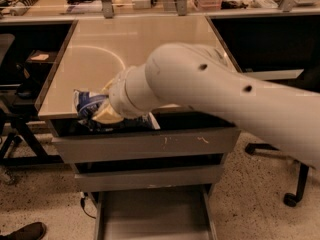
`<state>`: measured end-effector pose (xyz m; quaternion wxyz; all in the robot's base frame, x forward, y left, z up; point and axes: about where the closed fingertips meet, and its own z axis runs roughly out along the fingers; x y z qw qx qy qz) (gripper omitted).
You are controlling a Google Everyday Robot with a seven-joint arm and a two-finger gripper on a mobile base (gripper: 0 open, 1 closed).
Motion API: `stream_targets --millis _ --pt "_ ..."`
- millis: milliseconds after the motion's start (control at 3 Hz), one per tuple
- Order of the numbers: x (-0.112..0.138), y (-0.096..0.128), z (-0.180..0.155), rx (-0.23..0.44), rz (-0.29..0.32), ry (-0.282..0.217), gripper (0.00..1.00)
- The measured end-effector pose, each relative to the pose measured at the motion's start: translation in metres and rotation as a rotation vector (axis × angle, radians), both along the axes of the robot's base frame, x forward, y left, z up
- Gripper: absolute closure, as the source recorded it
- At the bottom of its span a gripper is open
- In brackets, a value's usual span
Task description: Pick blue chip bag from bottom drawer and place on counter
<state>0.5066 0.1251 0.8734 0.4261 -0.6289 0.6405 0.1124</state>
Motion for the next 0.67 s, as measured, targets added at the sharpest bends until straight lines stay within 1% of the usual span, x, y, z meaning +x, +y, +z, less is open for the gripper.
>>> stream_targets --millis 333,667 --pt "0.044 0.006 0.022 0.008 0.017 -0.006 1.0" --pt "0.081 0.012 0.035 -0.002 0.039 0.002 1.0"
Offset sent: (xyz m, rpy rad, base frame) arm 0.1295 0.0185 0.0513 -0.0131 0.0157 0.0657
